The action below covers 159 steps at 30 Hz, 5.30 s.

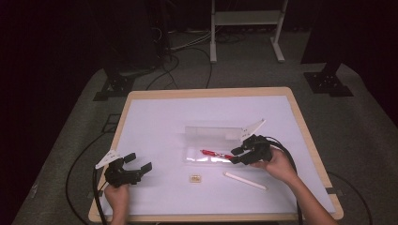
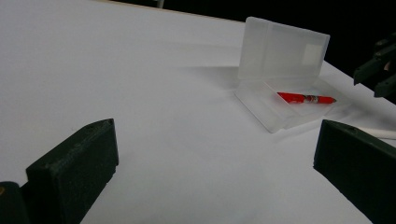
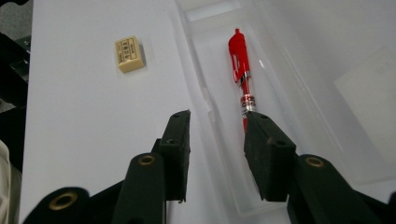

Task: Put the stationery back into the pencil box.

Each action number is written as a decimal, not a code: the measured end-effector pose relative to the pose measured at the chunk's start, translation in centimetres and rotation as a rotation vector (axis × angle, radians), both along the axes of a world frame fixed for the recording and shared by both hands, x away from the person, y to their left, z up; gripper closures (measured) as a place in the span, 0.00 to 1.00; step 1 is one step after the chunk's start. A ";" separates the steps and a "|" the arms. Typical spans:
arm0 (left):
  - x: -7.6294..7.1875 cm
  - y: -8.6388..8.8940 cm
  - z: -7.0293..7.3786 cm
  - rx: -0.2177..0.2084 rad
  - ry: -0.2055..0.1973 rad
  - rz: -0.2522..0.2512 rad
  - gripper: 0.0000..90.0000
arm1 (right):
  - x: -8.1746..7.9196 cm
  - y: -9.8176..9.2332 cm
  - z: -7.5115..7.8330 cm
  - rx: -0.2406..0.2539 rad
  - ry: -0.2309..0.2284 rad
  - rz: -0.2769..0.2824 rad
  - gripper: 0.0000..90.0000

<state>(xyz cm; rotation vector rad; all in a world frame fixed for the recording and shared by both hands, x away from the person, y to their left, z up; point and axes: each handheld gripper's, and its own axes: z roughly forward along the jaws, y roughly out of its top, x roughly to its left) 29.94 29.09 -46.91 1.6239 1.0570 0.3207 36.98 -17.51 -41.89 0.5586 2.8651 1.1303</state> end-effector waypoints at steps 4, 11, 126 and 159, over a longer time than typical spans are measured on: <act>0.0 -0.1 0.0 0.006 -0.002 -0.001 0.00 | -1.1 -0.8 -0.3 0.013 0.014 -0.015 0.60; 0.0 0.0 0.0 0.011 -0.003 -0.004 0.00 | -2.0 -1.5 -0.9 0.010 0.019 -0.030 0.53; 0.0 -0.3 0.0 0.027 0.004 -0.007 0.00 | -6.5 -2.4 -2.6 0.021 -0.087 -0.033 0.87; 0.0 0.1 0.0 -0.008 -0.009 -0.005 0.00 | 1.7 6.1 1.2 -0.114 -0.065 0.109 0.87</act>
